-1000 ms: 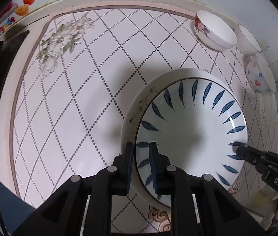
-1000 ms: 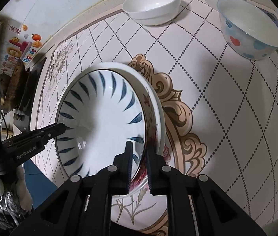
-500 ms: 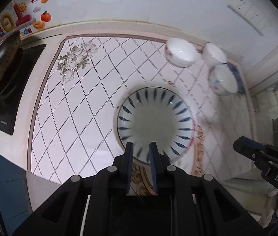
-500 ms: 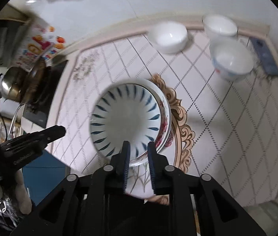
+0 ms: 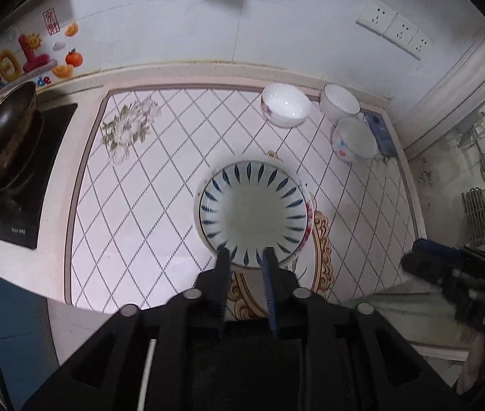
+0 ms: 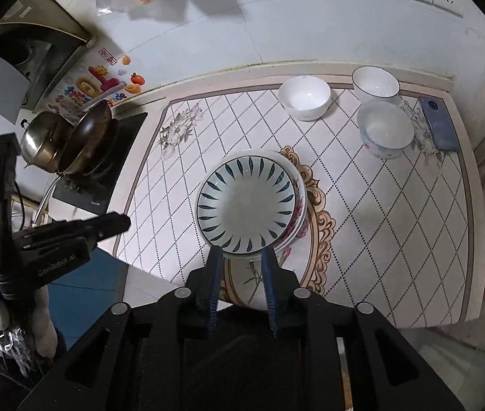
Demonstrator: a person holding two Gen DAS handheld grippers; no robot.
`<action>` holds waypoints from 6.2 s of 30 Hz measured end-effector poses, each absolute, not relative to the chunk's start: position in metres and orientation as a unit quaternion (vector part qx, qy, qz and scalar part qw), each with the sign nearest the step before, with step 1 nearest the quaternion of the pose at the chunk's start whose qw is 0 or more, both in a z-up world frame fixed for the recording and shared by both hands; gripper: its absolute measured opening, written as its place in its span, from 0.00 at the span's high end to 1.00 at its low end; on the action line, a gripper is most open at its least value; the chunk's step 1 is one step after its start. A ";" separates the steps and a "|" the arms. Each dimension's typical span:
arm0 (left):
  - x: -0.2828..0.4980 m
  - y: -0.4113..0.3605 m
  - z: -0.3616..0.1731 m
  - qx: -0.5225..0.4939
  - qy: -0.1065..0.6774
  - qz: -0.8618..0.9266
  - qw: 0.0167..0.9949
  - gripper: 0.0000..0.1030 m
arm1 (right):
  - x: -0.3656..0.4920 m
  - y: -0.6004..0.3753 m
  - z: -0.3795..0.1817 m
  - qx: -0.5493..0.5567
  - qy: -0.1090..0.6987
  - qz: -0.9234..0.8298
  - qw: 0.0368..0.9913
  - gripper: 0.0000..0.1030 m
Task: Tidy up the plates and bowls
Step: 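Open both grippers and lift away from the stacked plates, then move both grippers to a plain white bowl and close on its rim, then carry the plain white bowl with both grippers to the dotted white bowl, then lower the held bowl into the dotted white bowl with both grippers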
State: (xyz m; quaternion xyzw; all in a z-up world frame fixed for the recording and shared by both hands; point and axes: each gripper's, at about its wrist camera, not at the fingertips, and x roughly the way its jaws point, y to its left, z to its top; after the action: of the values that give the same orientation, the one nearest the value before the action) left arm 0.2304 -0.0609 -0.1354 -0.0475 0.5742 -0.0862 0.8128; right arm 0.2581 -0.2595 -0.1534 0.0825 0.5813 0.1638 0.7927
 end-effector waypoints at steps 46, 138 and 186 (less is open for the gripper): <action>0.536 -0.163 -0.285 -0.051 0.642 -0.092 0.759 0.88 | 0.610 -0.314 -0.378 0.195 0.640 0.055 0.741 0.88; 0.496 -0.327 -0.312 -0.047 0.679 -0.205 0.703 0.86 | 0.493 -0.506 -0.365 0.355 0.593 0.029 0.722 0.82; 0.361 -0.328 -0.305 0.063 0.685 -0.231 0.689 0.86 | 0.335 -0.468 -0.347 0.274 0.678 0.036 0.681 0.81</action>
State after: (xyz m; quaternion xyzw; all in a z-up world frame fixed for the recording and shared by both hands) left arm 0.3615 -0.3279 -0.3047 0.0633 0.6845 -0.2307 0.6886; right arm 0.3349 -0.4681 -0.3467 0.2741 0.6780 0.0356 0.6811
